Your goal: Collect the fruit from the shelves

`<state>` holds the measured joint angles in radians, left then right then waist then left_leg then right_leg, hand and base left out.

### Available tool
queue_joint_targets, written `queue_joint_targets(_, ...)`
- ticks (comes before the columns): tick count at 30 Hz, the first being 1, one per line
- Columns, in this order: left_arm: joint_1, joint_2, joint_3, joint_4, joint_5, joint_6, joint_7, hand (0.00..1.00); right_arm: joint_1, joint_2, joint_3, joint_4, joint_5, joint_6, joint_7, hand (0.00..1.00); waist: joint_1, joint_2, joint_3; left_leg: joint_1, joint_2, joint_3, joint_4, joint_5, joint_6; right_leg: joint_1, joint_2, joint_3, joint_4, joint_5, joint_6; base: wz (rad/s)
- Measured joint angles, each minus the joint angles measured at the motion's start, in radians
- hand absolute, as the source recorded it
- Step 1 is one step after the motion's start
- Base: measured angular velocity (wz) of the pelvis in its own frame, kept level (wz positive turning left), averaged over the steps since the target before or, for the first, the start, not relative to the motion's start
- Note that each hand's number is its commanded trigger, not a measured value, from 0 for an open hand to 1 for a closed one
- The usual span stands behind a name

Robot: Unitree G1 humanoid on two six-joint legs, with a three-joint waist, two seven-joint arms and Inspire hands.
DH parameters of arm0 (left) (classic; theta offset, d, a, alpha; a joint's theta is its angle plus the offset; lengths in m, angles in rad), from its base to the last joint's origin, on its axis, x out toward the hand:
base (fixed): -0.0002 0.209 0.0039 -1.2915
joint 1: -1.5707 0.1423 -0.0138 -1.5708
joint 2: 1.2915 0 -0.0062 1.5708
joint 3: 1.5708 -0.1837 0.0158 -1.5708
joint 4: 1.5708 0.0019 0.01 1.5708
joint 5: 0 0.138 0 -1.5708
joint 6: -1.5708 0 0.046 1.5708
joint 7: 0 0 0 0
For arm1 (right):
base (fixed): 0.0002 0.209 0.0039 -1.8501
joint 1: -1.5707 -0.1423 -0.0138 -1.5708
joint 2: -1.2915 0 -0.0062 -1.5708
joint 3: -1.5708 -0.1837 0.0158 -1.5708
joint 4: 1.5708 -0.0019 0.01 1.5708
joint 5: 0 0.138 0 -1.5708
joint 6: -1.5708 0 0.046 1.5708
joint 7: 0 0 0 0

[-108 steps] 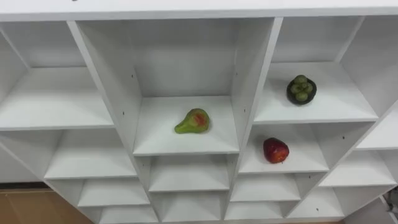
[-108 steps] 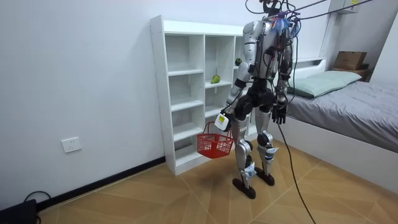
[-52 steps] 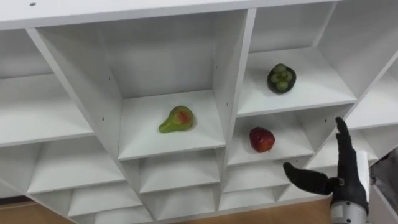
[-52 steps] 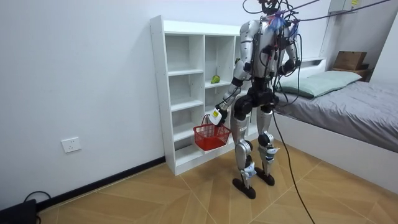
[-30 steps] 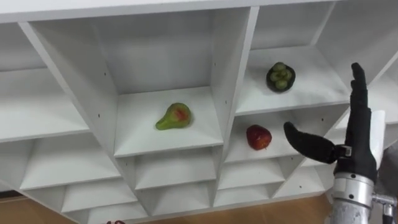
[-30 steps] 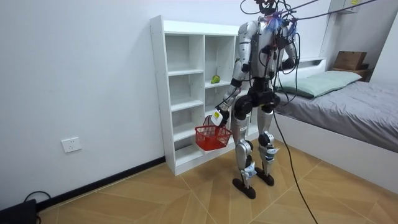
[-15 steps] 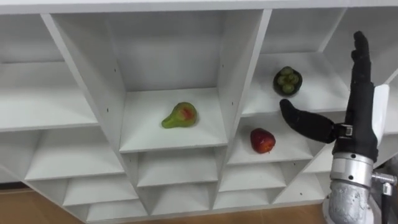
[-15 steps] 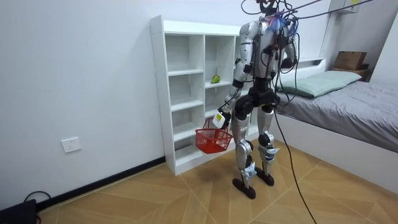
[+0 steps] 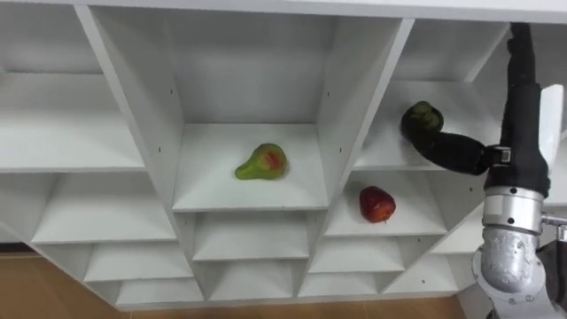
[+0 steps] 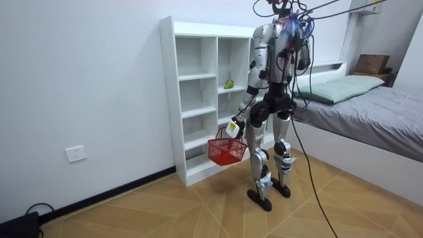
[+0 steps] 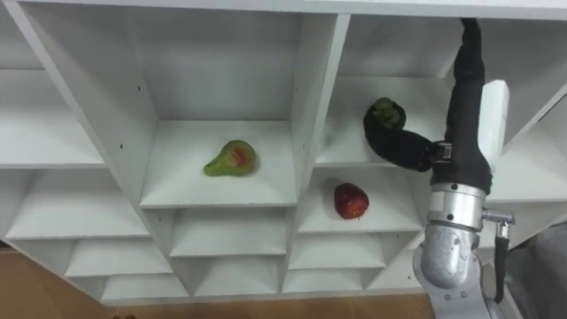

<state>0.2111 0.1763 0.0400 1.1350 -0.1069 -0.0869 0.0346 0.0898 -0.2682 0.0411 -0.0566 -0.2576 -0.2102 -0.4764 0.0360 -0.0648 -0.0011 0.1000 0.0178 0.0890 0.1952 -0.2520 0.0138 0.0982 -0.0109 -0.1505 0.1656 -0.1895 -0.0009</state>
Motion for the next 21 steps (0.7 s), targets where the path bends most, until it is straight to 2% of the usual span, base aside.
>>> queue_joint_targets(2,-0.001,0.000,0.003,0.000,0.015,0.003,0.001,1.00,-0.002,-0.014,-0.012,0.028,0.030,0.017,0.015,0.00,0.001,0.000,0.0009,0.000,-0.001,-0.009,0.000,0.000,0.000,0.005,-0.002,-0.014,0.000,0.000,0.000,0.11)
queue_joint_targets(7,-0.001,0.001,0.008,0.000,0.015,0.015,0.002,1.00,-0.027,-0.017,-0.033,0.085,0.072,0.039,0.036,0.00,0.002,0.002,0.0027,0.001,-0.001,-0.012,0.000,0.001,-0.001,0.006,-0.002,-0.015,-0.004,0.000,0.000,0.01)
queue_joint_targets(13,0.000,0.001,0.019,-0.004,0.025,0.024,0.001,1.00,-0.032,-0.019,-0.034,0.085,0.102,0.042,0.072,0.00,0.001,0.000,0.0035,-0.002,-0.004,-0.025,0.002,0.004,-0.002,0.012,-0.004,-0.025,-0.013,0.001,-0.001,0.06)
queue_joint_targets(16,0.000,0.001,0.019,-0.007,0.035,0.026,-0.002,1.00,-0.036,-0.020,-0.034,0.087,0.104,0.059,0.092,0.00,0.005,-0.001,0.0064,0.000,-0.008,-0.036,0.003,0.005,0.000,0.024,-0.006,-0.031,-0.014,0.001,-0.001,0.10)
queue_joint_targets(21,-0.001,0.000,0.035,-0.016,0.047,0.029,-0.005,1.00,-0.102,-0.029,-0.037,0.182,0.131,0.059,0.124,0.00,0.004,-0.003,0.0090,-0.001,-0.011,-0.043,0.004,0.007,0.001,0.032,-0.008,-0.038,-0.014,0.001,-0.001,0.05)
